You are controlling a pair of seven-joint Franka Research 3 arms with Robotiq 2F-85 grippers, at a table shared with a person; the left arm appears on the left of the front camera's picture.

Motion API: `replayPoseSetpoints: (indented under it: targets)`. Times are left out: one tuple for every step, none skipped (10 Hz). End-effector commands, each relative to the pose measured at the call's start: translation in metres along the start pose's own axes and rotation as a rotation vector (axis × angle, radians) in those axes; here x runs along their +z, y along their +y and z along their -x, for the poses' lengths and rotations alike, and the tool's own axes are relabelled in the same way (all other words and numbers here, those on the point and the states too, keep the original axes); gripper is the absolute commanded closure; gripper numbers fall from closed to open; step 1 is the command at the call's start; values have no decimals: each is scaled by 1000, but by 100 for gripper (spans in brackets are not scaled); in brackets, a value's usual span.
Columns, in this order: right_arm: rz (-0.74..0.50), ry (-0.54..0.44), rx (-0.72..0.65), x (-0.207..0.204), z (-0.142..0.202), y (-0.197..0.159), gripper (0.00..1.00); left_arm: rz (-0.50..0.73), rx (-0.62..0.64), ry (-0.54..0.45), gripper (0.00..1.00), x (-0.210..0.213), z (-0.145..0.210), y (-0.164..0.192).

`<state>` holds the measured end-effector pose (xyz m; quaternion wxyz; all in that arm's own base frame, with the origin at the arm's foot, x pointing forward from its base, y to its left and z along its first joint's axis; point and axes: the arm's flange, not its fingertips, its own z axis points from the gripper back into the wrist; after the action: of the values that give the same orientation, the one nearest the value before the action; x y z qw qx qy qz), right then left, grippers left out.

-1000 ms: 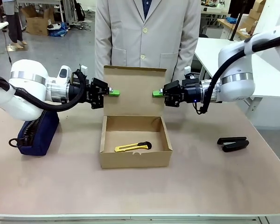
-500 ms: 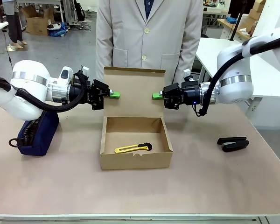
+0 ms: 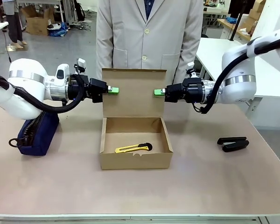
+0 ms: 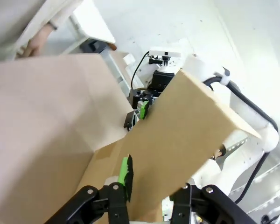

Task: Pack the item into the box.
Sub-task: Close the Mailer Box.

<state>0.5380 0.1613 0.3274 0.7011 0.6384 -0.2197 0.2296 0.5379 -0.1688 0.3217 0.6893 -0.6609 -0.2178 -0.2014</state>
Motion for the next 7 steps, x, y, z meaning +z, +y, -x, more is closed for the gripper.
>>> replayPoseSetpoints:
  targets:
    - [-40,-45,152,3,13,8,59,50,-135,2,59,7,20,-12]
    - [-28,-64,227,2,16,14,59,89,-161,52,59,7,24,-16]
    - [-20,-78,284,1,18,20,59,123,-200,98,59,7,30,-19]
    - [-19,-68,319,0,21,25,59,151,-251,103,59,12,37,-24]
    - [-27,-55,341,1,25,31,59,158,-290,89,59,16,42,-28]
    - [-26,-41,368,3,32,38,59,165,-306,77,59,21,47,-33]
    - [-35,-6,391,4,41,45,59,158,-307,61,59,24,50,-34]
